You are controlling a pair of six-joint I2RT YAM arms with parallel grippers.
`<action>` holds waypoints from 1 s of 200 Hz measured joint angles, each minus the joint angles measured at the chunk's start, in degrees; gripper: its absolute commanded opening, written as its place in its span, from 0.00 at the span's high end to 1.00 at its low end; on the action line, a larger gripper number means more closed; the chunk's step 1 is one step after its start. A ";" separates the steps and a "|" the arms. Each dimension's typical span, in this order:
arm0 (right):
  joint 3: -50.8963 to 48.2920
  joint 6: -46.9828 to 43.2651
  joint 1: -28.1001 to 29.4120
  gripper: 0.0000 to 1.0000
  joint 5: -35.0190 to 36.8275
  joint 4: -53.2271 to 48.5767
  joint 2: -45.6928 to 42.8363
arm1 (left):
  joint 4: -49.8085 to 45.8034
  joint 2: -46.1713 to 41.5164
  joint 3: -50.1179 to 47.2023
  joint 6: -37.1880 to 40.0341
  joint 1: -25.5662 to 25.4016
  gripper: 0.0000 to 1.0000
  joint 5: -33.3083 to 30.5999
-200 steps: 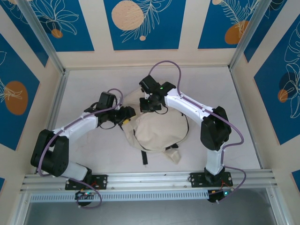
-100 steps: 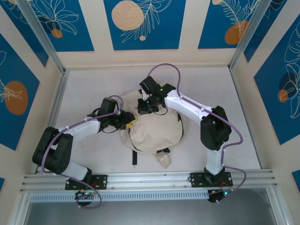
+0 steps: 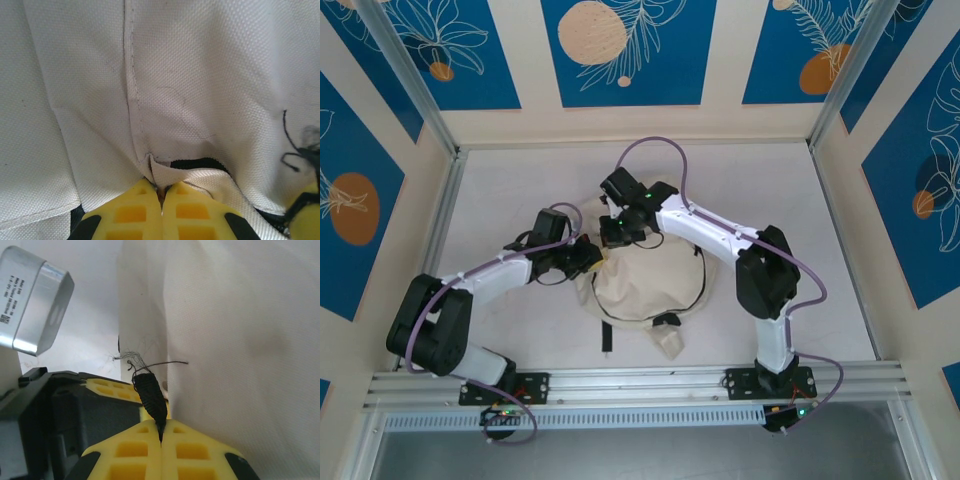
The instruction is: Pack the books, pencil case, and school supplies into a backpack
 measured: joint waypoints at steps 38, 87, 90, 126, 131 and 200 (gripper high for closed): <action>0.72 0.09 1.11 1.00 4.59 -0.90 0.48 | -1.97 -1.86 -0.02 1.51 -0.04 1.00 -1.60; -3.45 2.95 1.07 1.00 19.98 -3.54 -6.16 | -6.34 -6.14 0.09 3.80 -0.66 1.00 -5.81; -3.76 3.30 0.87 1.00 20.72 -3.91 -6.54 | -6.45 -6.14 0.09 3.85 -0.66 1.00 -5.99; -6.86 7.52 -1.60 1.00 26.67 -6.60 -7.52 | -7.67 -6.12 0.09 4.09 -0.74 1.00 -7.37; -7.32 8.13 -2.03 1.00 27.19 -6.91 -7.52 | -7.93 -6.12 0.09 4.26 -0.74 1.00 -7.61; -11.30 13.92 -7.69 1.00 30.69 -9.42 -8.39 | -11.63 -6.12 0.87 5.38 -0.74 1.00 -10.14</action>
